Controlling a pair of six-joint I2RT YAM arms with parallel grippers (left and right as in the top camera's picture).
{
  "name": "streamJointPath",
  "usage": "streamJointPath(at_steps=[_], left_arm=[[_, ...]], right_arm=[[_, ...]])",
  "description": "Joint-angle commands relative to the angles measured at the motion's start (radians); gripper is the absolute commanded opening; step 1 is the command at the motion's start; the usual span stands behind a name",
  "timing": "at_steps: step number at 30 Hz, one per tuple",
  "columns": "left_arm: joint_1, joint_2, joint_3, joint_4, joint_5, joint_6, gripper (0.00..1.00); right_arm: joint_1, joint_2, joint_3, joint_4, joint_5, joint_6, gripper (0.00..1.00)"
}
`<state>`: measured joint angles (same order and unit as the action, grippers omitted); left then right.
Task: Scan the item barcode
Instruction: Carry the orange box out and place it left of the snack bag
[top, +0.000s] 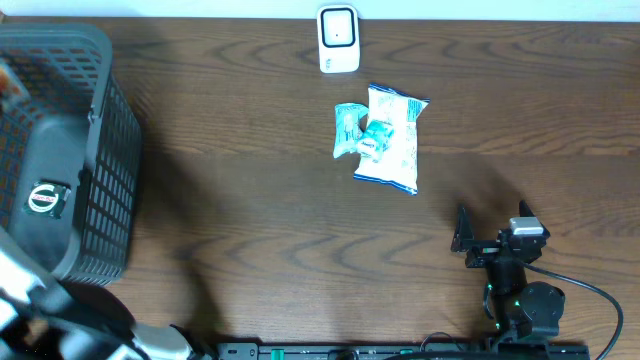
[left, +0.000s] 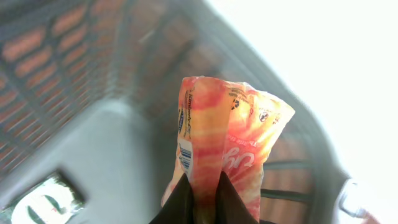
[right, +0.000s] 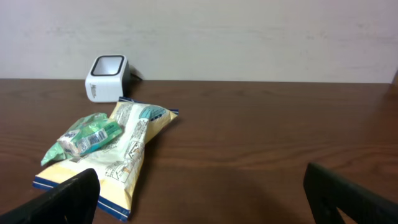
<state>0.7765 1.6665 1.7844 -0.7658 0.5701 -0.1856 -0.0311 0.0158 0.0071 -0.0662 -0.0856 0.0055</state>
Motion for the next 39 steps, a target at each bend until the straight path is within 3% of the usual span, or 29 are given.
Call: streamJointPath(at_steps=[1, 6, 11, 19, 25, 33, 36, 38, 39], left_arm=[[-0.018, -0.101, 0.009, 0.009, 0.152, -0.123, 0.07], [-0.135, -0.240, 0.009, 0.009, 0.295, -0.238, 0.07], [-0.383, -0.285, 0.008, 0.004, 0.289, -0.201, 0.07], [-0.858, -0.192, -0.015, -0.075, -0.141, -0.202, 0.07], [-1.099, 0.005, -0.019, -0.069, -0.377, -0.237, 0.08], [-1.231, 0.284, -0.019, -0.009, -0.399, -0.240, 0.08], [-1.246, 0.347, -0.019, 0.013, -0.399, -0.239, 0.33], [-1.245, 0.367, -0.019, 0.016, -0.400, -0.239, 0.57], [-1.242, 0.369, -0.019, 0.016, -0.400, -0.238, 0.62]], right_arm=[[0.006, -0.003, -0.002, -0.004, 0.005, -0.014, 0.99], [0.006, -0.003, -0.002, -0.004, 0.005, -0.014, 0.99], [0.006, -0.003, -0.002, -0.004, 0.005, -0.014, 0.99], [0.006, -0.003, -0.002, -0.004, 0.005, -0.014, 0.99], [0.006, -0.003, -0.002, -0.004, 0.005, -0.014, 0.99], [0.006, -0.003, -0.002, -0.004, 0.005, -0.014, 0.99], [0.006, -0.003, -0.002, -0.004, 0.005, -0.014, 0.99], [0.006, -0.003, -0.002, -0.004, 0.005, -0.014, 0.99], [0.006, -0.003, -0.002, -0.004, 0.005, -0.014, 0.99]])
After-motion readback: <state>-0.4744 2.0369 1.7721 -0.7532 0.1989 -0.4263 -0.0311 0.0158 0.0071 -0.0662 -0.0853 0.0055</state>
